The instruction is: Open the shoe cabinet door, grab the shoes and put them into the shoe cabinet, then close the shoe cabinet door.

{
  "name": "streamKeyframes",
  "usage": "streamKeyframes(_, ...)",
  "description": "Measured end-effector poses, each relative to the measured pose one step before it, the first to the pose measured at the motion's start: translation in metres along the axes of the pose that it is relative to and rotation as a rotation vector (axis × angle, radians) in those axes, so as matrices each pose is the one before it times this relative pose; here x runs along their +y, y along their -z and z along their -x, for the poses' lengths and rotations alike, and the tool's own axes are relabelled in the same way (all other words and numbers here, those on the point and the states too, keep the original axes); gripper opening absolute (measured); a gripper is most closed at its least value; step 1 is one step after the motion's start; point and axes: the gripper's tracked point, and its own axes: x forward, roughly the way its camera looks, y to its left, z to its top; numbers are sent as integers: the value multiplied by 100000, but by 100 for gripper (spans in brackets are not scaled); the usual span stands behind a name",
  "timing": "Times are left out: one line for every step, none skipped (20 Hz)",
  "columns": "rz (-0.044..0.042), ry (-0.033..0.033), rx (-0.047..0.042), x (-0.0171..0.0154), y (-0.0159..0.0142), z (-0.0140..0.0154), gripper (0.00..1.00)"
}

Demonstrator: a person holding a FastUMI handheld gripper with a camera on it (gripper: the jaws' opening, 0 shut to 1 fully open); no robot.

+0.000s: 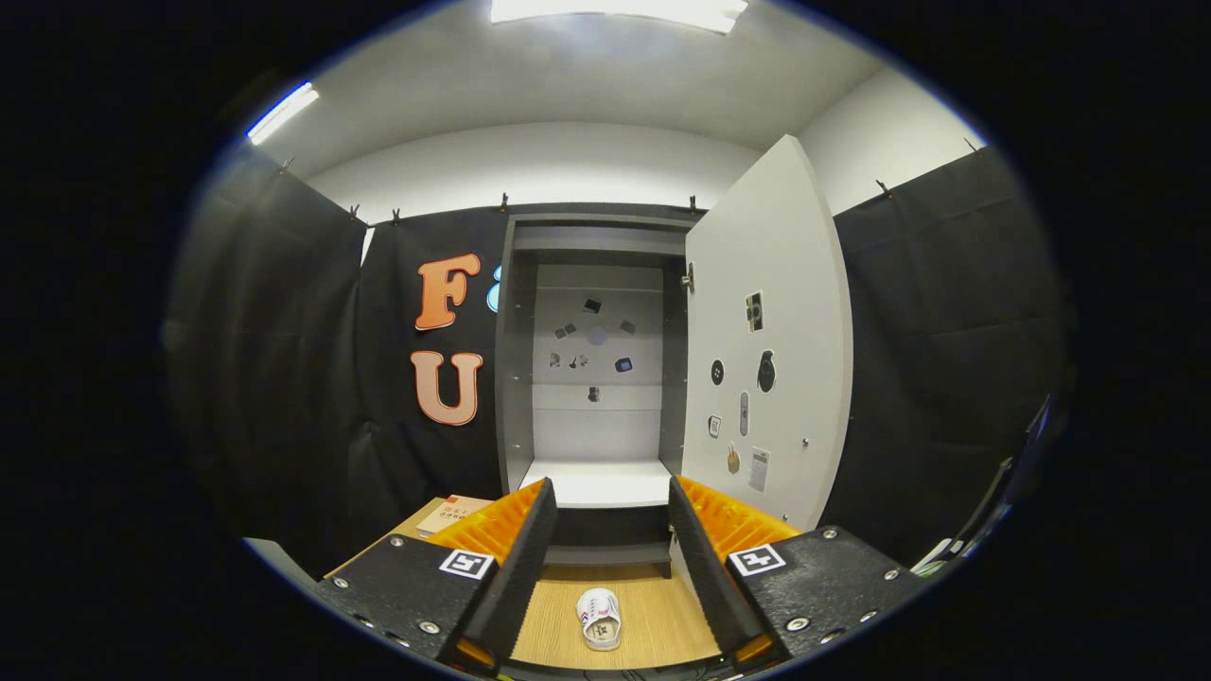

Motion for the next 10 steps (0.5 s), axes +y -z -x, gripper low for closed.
streamKeyframes(-758, 128, -674, 82, -201, 273, 80)
streamKeyframes(-541, -56, -279, 226, -40, 216, 83)
streamKeyframes(-434, 245, -262, 154, -30, 321, 86)
streamKeyframes(6, 14, -87, 104, -14, 143, 88)
streamKeyframes(258, 268, -218, 126, -79, 194, 91)
streamKeyframes(294, 233, -165, 6, -21, 128, 92)
streamKeyframes(-70, 144, -246, 59, -113, 192, 92)
streamKeyframes(-111, -123, -28, 82, 51, 288, 92)
streamKeyframes(-96, 220, 19, -145, 10, 226, 93)
streamKeyframes(195, -176, 246, -43, 197, 198, 93)
